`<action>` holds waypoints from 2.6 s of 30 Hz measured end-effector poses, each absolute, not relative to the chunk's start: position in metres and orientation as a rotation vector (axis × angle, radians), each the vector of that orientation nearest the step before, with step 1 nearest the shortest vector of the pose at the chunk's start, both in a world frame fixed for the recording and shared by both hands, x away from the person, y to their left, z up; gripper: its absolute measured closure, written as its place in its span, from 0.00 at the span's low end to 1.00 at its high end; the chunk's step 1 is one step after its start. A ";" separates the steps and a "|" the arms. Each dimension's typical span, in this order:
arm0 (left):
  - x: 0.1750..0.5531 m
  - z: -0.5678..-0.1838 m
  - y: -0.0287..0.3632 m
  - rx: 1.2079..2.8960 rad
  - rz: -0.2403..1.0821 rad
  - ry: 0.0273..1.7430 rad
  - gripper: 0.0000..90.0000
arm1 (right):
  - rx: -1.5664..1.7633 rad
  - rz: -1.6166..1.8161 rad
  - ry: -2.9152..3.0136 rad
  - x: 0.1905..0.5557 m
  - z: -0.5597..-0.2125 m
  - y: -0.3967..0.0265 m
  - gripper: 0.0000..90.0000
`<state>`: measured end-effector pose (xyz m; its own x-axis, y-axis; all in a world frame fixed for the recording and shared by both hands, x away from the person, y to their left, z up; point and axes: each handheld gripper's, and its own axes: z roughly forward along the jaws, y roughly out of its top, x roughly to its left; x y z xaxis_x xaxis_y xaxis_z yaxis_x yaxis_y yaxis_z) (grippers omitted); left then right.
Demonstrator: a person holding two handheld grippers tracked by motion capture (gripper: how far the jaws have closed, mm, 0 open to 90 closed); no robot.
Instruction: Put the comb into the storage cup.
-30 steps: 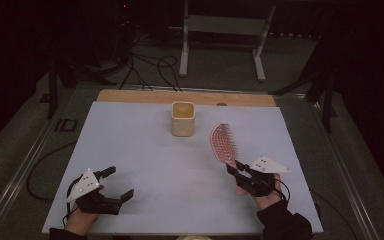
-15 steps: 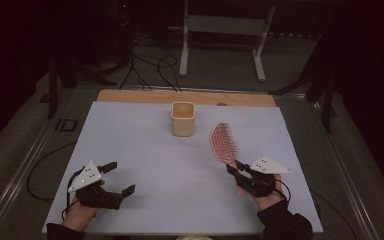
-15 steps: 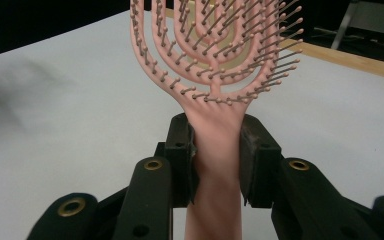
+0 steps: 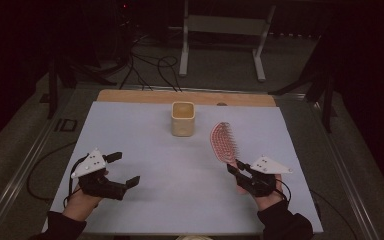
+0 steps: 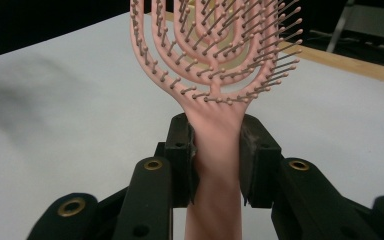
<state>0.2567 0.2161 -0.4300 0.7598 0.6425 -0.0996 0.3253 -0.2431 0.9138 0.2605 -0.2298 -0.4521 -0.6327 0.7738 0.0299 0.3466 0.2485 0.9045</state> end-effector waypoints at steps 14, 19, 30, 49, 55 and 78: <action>0.278 -0.396 0.187 1.855 0.297 0.688 0.00 | 1.021 1.359 2.107 0.261 -0.452 -0.229 0.78; 0.283 -0.388 0.176 1.863 0.290 0.689 0.00 | 1.027 1.361 2.103 0.261 -0.452 -0.230 0.78; 0.296 -0.370 0.141 1.877 0.249 0.708 0.00 | 1.022 1.362 2.105 0.261 -0.452 -0.228 0.78; 0.311 -0.353 0.078 1.914 0.146 0.757 0.00 | 1.026 1.363 2.109 0.261 -0.452 -0.228 0.78; 0.317 -0.353 0.061 1.929 0.107 0.767 0.00 | 1.018 1.364 2.113 0.261 -0.452 -0.227 0.78; 0.344 -0.357 0.014 1.896 -0.044 0.868 0.00 | 1.006 1.356 2.126 0.261 -0.453 -0.227 0.78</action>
